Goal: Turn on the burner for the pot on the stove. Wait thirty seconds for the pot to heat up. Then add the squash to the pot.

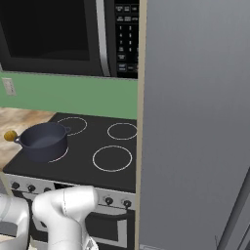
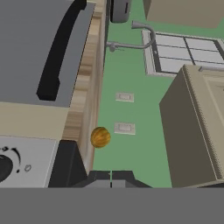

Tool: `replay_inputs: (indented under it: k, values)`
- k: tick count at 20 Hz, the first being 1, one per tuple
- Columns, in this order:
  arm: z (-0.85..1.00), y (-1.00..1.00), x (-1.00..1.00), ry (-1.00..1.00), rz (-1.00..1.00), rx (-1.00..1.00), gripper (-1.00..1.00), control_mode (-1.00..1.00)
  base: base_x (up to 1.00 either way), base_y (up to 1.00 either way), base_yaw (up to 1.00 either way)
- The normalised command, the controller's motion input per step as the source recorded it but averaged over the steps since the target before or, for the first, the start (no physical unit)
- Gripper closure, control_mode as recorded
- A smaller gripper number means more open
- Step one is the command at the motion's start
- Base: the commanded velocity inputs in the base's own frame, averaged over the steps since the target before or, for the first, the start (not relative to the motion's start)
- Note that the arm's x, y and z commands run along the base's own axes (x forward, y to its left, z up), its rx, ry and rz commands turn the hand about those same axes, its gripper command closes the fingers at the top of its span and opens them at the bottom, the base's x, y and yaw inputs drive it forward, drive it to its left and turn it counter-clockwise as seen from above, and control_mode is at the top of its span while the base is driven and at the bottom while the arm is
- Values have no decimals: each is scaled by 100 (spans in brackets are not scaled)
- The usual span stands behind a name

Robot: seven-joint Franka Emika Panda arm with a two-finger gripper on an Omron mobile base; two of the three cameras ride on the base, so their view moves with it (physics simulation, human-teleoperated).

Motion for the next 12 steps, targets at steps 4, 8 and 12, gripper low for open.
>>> replay_inputs:
  k: [4,8,12]
  values:
    - [0,0,0,0,0,0,100,-100,0,0,0]
    - [0,0,0,0,0,0,100,-100,0,0,0]
    - [0,0,0,0,0,0,100,-100,0,0,0]
